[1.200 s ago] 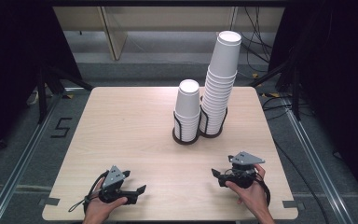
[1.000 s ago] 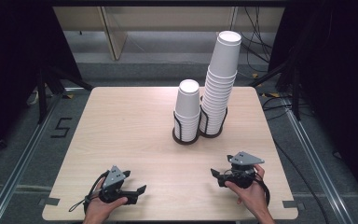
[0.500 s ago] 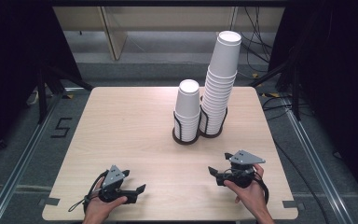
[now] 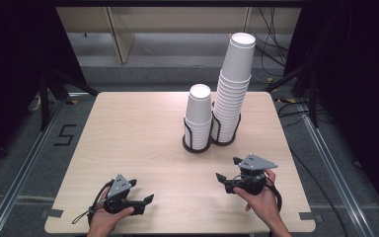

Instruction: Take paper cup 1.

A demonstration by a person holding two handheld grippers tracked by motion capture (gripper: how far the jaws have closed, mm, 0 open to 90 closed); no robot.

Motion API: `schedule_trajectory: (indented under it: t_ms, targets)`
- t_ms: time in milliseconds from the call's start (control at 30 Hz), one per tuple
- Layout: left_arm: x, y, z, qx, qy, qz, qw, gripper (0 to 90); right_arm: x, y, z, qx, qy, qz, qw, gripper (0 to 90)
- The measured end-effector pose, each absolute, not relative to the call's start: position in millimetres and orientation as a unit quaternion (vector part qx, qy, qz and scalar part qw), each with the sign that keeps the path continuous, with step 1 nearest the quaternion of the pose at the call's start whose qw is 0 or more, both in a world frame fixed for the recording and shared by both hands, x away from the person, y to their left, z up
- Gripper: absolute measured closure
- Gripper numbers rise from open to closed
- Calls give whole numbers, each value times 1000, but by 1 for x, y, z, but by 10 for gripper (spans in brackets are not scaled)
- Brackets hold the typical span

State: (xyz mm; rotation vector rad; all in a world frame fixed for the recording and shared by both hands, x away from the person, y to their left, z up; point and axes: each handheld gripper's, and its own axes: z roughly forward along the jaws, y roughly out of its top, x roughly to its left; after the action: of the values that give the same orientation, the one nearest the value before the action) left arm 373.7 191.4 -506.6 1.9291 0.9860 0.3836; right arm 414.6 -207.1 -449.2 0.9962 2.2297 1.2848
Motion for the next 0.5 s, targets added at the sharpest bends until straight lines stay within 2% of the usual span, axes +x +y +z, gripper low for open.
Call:
schedule_trajectory:
  t_ms: [67,167,233,500]
  targets:
    - [374,192,-506,783,398,155,452,149,415,-204,-446,363,792,456,183,186]
    - [374,191,-507,781,400,154,455,149,419,-202,-441,344,794,460,198,185]
    - [374,191,-506,781,403,157,450,149,419,-198,-438,351,794,461,184,184]
    - [374,191,-506,779,402,157,455,149,432,-184,-424,339,792,465,202,185]
